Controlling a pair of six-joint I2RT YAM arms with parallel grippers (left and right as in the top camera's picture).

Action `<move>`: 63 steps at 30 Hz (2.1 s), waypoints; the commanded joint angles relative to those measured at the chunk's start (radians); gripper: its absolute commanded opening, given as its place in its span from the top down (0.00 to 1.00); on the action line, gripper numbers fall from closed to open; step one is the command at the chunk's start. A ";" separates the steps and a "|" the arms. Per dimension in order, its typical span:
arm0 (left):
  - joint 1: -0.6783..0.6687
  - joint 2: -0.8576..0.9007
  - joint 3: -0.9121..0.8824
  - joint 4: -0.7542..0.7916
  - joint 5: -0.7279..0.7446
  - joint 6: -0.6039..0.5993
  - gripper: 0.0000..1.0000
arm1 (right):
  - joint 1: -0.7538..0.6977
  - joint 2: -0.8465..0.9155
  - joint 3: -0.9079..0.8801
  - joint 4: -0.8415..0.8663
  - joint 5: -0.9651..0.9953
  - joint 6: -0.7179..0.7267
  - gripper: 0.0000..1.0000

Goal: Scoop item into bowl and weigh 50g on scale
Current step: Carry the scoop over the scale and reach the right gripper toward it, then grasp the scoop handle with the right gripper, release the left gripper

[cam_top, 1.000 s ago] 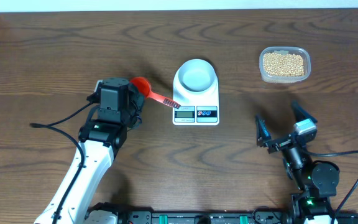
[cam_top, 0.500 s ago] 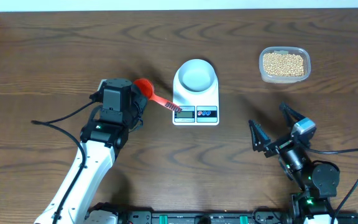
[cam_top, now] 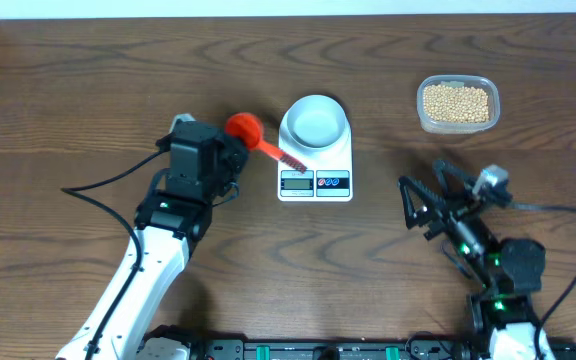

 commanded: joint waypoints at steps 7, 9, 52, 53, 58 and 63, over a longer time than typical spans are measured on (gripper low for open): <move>-0.049 0.017 0.024 0.055 -0.017 -0.054 0.93 | 0.009 0.238 0.114 0.111 -0.187 0.369 0.01; -0.055 0.023 0.024 0.055 -0.017 -0.095 0.93 | 0.012 0.262 0.114 0.112 -0.179 0.369 0.01; -0.195 0.033 0.024 0.088 0.138 -0.215 0.92 | 0.343 0.506 0.288 0.196 -0.121 0.088 0.70; -0.195 0.033 0.024 0.088 0.138 -0.215 0.93 | 0.343 0.506 0.288 0.196 -0.129 0.087 0.71; -0.195 0.033 0.024 0.092 0.144 -0.215 0.93 | 0.343 0.506 0.288 0.196 -0.149 0.087 0.73; -0.195 0.033 0.024 0.092 0.145 -0.215 0.93 | 0.343 0.506 0.288 0.195 -0.170 0.087 0.84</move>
